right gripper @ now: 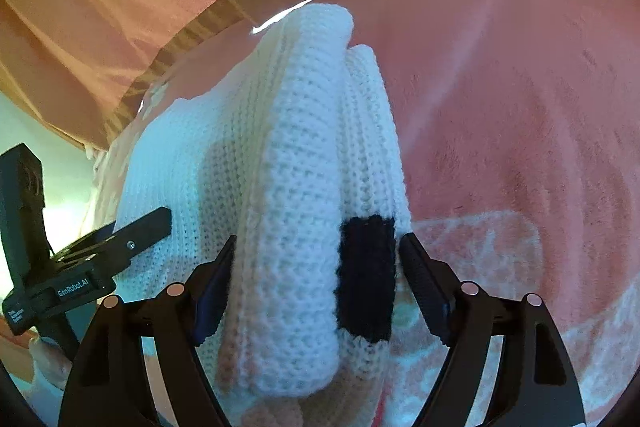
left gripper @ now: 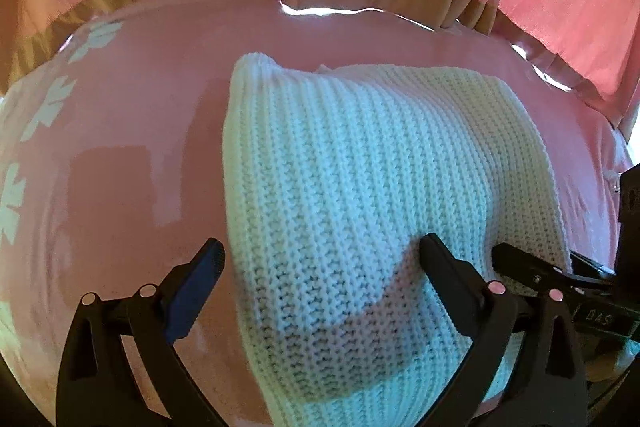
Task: Fold small clothes
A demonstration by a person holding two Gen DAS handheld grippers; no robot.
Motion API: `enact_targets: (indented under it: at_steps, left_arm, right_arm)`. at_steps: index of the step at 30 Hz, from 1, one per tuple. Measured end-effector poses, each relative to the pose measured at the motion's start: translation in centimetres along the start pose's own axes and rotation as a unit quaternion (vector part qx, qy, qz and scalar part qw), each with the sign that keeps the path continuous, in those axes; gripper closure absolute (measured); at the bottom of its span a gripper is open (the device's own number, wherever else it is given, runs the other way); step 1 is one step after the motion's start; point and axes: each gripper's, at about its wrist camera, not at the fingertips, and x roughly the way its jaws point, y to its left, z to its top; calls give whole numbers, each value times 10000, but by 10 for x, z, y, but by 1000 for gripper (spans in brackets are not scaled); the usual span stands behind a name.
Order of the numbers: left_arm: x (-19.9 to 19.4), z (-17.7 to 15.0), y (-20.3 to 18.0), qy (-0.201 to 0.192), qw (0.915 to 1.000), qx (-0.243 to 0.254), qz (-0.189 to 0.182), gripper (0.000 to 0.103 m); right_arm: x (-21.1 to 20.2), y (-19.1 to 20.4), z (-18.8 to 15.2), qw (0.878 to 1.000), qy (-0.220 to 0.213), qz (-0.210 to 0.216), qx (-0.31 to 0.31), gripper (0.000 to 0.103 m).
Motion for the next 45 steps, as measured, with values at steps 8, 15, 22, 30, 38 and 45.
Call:
enact_targets:
  at_steps: [8,15,22,30,38,45]
  left_arm:
    - [12,2,2,166,9990,-179,-375,6]
    - [4,1,-5,147,9985,-82,-520,30]
    - [-20,2,-19,-71,9991,261,-336,55]
    - [-51,-5,-33,-259,9977,446,-448,57]
    - [-84,-17,-39,-465,9956,455,-667,58]
    - [-84,-31,-40,-400,9957,475,-680,58]
  right_arm:
    - [-5,-6,2,9999,10,111,32,31]
    - [-12,0,5,9998,-76,141,-80,59]
    - [-35,17,5,9988,-414,-3,-276,74]
    - [-72,38,-9,9961,-766,45,-429,77]
    - [-105,54,-29,9920,-1184,8,-442,79]
    - [-100,41,-47,9941,-1070,-40,-175,79]
